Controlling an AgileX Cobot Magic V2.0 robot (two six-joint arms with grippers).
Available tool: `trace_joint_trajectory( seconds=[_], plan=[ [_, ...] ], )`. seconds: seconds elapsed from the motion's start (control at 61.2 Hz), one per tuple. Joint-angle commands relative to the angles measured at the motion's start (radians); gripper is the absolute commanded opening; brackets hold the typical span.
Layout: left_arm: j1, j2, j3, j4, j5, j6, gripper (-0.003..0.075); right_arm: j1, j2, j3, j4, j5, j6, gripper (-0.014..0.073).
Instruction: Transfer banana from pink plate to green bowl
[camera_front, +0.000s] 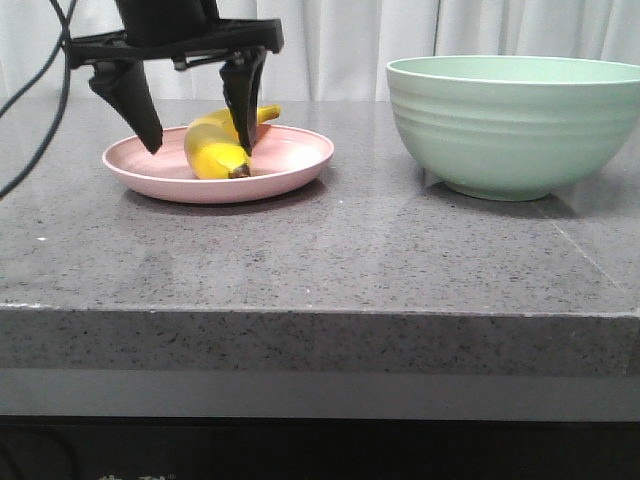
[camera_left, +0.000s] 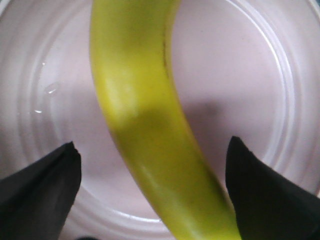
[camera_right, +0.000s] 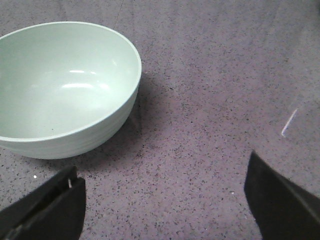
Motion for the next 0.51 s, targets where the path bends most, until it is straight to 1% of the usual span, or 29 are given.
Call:
trace_joint_trajectory(
  seconds=[0.0, 0.163, 0.245, 0.31, 0.49],
  plan=[
    [-0.009, -0.029, -0.051, 0.004, -0.019, -0.028, 0.0567, -0.002, 0.007, -0.025, -0.012, -0.079, 0.000, 0.0653],
    [-0.009, -0.012, -0.062, -0.013, -0.030, -0.029, 0.0563, -0.002, 0.007, -0.025, -0.012, -0.079, 0.000, 0.0653],
    [-0.009, -0.012, -0.062, -0.014, -0.037, -0.029, 0.0533, -0.002, 0.007, -0.025, -0.012, -0.079, 0.000, 0.0653],
    [-0.009, -0.012, -0.062, -0.014, -0.037, -0.029, 0.0488, -0.002, 0.007, -0.025, -0.012, -0.079, 0.000, 0.0653],
    [-0.009, -0.012, -0.062, -0.014, -0.037, -0.029, 0.0291, -0.002, 0.007, -0.025, -0.012, -0.079, 0.000, 0.0653]
  ],
)
